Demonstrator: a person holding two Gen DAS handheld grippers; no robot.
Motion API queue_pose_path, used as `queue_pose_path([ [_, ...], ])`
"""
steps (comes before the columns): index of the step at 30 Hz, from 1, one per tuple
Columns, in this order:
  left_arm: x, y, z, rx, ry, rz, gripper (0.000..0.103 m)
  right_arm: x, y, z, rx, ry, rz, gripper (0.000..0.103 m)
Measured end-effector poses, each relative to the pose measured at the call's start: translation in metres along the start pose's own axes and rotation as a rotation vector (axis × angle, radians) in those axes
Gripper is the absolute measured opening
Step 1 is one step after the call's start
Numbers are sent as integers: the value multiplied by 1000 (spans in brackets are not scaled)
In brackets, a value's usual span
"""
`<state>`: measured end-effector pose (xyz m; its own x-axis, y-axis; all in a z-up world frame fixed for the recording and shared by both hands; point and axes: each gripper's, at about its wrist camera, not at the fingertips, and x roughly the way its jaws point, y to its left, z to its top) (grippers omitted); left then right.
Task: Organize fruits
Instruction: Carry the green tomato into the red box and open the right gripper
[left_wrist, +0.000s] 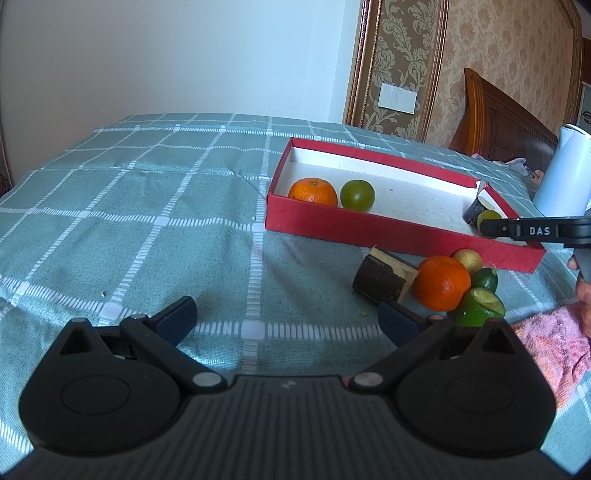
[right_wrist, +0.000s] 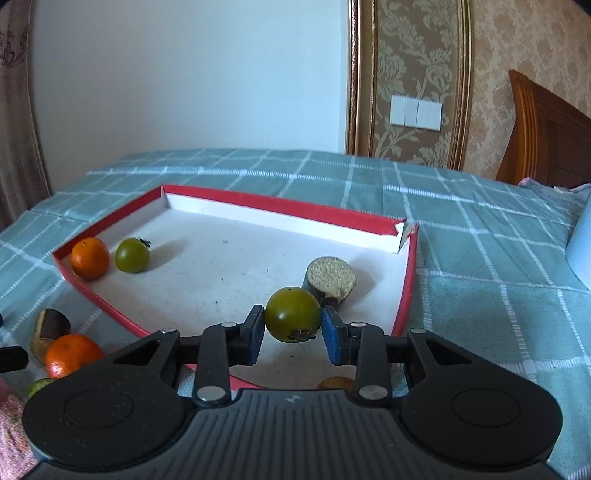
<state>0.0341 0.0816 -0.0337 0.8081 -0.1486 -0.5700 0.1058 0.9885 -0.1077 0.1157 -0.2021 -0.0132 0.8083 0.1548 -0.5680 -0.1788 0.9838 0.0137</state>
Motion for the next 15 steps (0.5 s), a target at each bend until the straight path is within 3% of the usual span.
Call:
queue_pose_path([
  [13, 1, 0, 0, 4, 2, 3, 103, 3, -2, -3, 10, 15, 0, 33],
  [15, 1, -1, 0, 5, 3, 3, 103, -1, -2, -2, 8, 5, -2, 43],
])
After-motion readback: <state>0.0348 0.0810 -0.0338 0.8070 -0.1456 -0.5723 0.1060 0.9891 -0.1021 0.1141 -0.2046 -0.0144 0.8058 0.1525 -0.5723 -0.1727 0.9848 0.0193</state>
